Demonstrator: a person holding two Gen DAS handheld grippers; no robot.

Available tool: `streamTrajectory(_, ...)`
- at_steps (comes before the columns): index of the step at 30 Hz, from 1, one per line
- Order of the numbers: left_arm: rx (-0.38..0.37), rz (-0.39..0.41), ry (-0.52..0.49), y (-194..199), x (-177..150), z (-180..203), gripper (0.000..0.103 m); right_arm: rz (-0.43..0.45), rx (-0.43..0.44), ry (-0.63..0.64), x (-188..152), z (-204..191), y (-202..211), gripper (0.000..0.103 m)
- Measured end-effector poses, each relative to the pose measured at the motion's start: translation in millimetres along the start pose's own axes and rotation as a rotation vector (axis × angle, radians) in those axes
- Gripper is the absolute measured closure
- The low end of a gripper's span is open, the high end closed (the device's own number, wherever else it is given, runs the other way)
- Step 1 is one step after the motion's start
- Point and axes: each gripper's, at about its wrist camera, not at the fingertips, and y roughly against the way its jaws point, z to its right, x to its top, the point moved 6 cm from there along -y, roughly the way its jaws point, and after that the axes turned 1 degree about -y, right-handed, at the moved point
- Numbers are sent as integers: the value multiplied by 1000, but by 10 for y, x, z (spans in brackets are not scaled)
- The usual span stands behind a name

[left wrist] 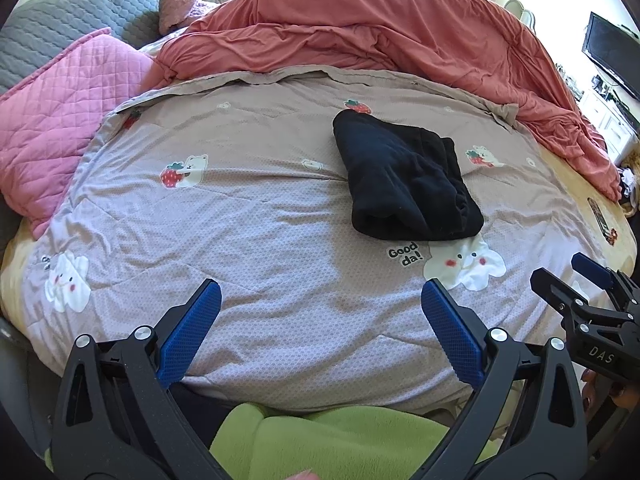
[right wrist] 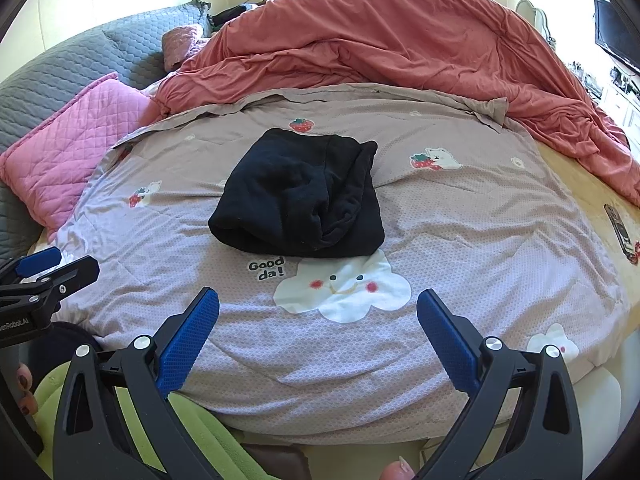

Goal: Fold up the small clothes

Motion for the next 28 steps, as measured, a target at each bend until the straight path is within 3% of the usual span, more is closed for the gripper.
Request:
streamTrajectory(6, 5, -12, -2, -12, -16, -19, 9, -4, -3, -3, -1, -5, -1, 4)
streamTrajectory(12, -39, -21, 22, -41, -10, -74, 9, 0, -11, -8, -2, 35, -15, 4)
streamTrajectory(18, -52, -32, 103, -111, 7, -315, 9, 17, -81, -130, -135, 518, -72, 4)
streamTrajectory(21, -33, -90, 178, -288, -40, -614, 9, 31, -225, -263, -344, 1193, -88, 4)
streamTrajectory(25, 32, -172, 323, -584, -111, -1225, 9, 29, -490, -429, -828, 2357, -27, 4)
streamTrajectory(28, 173, -184, 358, -742, -70, -1756, 9, -35, -728, -592, -1396, 3357, 106, 4)
